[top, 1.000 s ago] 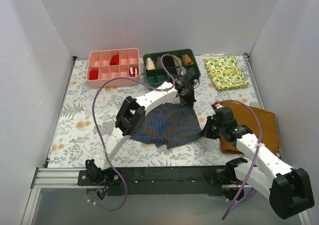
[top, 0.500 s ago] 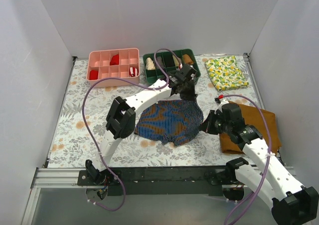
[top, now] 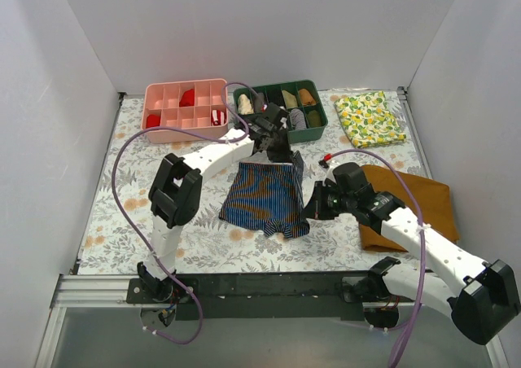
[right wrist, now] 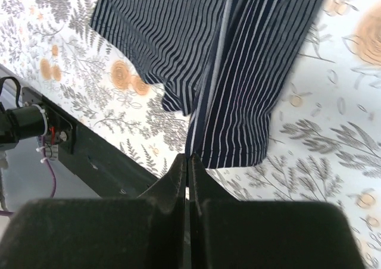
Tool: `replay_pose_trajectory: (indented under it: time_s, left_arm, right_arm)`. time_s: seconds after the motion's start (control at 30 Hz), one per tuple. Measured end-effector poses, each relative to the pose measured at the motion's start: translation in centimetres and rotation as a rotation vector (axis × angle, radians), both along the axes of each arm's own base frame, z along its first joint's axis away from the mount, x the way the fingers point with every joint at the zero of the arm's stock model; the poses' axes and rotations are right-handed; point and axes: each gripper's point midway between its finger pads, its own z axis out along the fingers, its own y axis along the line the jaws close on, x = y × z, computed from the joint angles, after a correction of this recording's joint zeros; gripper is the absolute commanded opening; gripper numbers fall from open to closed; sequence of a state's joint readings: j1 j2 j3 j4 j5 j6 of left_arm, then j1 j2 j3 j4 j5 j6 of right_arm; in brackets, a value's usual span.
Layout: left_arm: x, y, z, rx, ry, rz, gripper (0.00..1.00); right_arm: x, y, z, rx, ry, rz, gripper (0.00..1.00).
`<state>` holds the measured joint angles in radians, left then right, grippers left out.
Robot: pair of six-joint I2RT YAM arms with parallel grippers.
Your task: Roll the underwear
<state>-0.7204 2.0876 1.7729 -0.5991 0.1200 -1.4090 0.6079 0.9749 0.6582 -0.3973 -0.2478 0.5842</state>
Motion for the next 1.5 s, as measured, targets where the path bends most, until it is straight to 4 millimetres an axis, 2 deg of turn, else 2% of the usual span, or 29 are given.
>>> replay_pose_trajectory:
  time_s: [0.17,0.43,0.67,0.83,1.07,1.27,1.5]
  left_arm:
    - [0.9,2.9,-0.1,-0.004,0.007,0.033,0.00]
    - [0.9,6.3,0.4,-0.018,-0.002,0.054,0.00]
    - [0.8,8.3,-1.2,-0.004,0.022,0.073,0.00]
    - [0.4,11.1,-2.1,0.016,0.041,0.109,0.00]
    - [0.8,14.4,-0.8,0.007,0.009,0.162,0.00]
    - [1.5,15.8,-1.1,0.003,0.008,0.178,0.00]
    - [1.5,16.2,-1.8,0.005,0.016,0.169,0.00]
  right_arm:
    - [0.0,2.4,0.4,0.014,0.000,0.037,0.01]
    - [0.0,6.4,0.8,0.009,0.018,0.104,0.01]
    - [0.1,9.9,1.3,0.010,0.028,0.155,0.01]
    - [0.0,11.8,0.7,-0.003,0.045,0.182,0.01]
    - [-0.1,13.4,-0.5,-0.023,0.073,0.203,0.01]
    - [0.5,15.1,-0.6,-0.020,0.083,0.218,0.01]
    - [0.9,16.8,-1.7,-0.025,0.108,0.240,0.01]
